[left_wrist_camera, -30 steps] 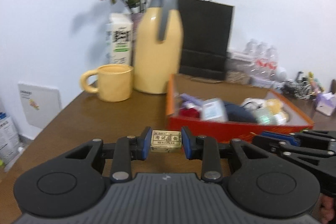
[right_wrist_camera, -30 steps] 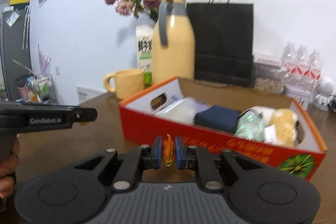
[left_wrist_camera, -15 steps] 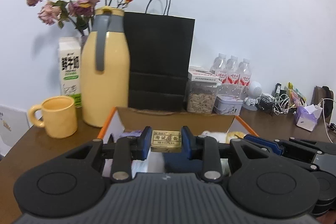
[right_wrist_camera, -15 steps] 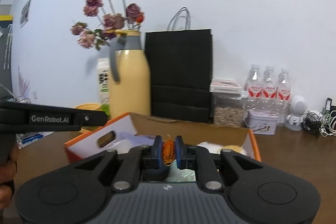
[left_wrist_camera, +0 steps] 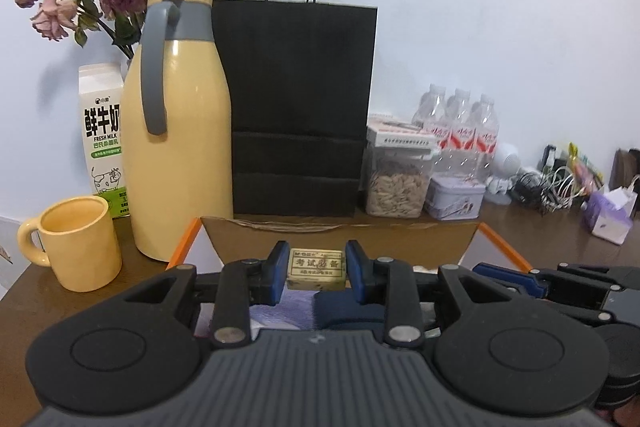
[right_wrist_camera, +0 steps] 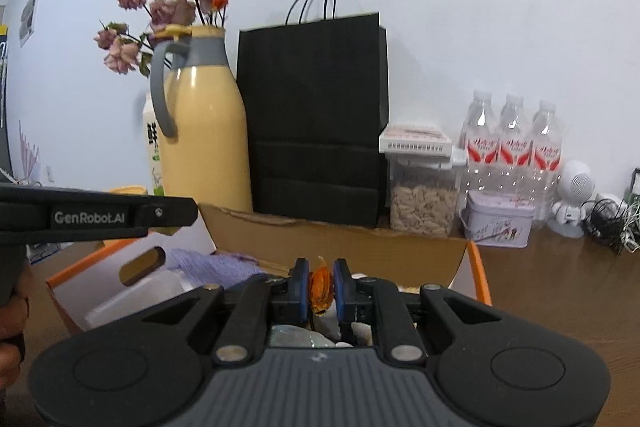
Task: Organize objects
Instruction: 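Carry both items over the box and open both tools to drop them in, then withdraw both tools from the box back over the table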
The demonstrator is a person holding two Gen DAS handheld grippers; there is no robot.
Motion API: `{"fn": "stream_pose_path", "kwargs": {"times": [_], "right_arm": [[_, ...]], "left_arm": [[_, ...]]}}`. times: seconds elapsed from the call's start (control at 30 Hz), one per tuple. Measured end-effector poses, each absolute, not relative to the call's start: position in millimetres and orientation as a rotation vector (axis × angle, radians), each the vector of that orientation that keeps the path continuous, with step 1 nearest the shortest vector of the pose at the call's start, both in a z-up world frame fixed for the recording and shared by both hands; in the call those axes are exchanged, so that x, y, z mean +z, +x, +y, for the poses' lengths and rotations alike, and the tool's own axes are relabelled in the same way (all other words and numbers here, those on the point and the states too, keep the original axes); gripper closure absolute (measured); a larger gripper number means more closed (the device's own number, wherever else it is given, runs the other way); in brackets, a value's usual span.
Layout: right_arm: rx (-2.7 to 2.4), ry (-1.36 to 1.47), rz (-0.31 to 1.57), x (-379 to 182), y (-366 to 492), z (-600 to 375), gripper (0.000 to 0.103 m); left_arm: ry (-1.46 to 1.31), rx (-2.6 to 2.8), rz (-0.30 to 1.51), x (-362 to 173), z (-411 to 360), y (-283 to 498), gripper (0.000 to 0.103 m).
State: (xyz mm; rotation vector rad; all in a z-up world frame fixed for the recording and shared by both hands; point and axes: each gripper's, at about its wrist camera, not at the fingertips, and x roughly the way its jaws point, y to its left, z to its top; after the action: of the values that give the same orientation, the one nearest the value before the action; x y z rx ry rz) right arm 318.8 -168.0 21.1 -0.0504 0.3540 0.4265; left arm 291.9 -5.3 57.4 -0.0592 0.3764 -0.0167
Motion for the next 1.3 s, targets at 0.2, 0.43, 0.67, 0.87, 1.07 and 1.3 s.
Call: {"fn": "stream_pose_path", "kwargs": {"times": [0.2, 0.43, 0.67, 0.87, 1.07, 1.3], "right_arm": [[0.432, -0.047, 0.392, 11.6, 324.3, -169.0, 0.089], [0.420, -0.030, 0.373, 12.9, 318.2, -172.4, 0.000], [0.388, -0.028, 0.377, 14.5, 319.7, -175.3, 0.000], [0.375, -0.030, 0.361, 19.4, 315.1, -176.0, 0.000], [0.377, -0.021, 0.317, 32.1, 293.0, -178.8, 0.000], [0.378, -0.031, 0.295, 46.2, 248.3, -178.2, 0.000]], "left_arm": [[-0.036, 0.000, 0.401, 47.1, -0.5, 299.3, 0.054], [-0.060, 0.056, 0.333, 51.9, 8.2, 292.0, 0.000], [-0.067, 0.067, 0.348, 50.9, 10.4, 295.3, 0.000], [-0.064, 0.048, 0.348, 55.8, 6.5, 288.1, 0.000], [-0.068, 0.033, 0.302, 70.2, 6.3, 259.9, 0.000], [-0.060, 0.038, 0.319, 74.0, 4.9, 211.4, 0.000]]}}
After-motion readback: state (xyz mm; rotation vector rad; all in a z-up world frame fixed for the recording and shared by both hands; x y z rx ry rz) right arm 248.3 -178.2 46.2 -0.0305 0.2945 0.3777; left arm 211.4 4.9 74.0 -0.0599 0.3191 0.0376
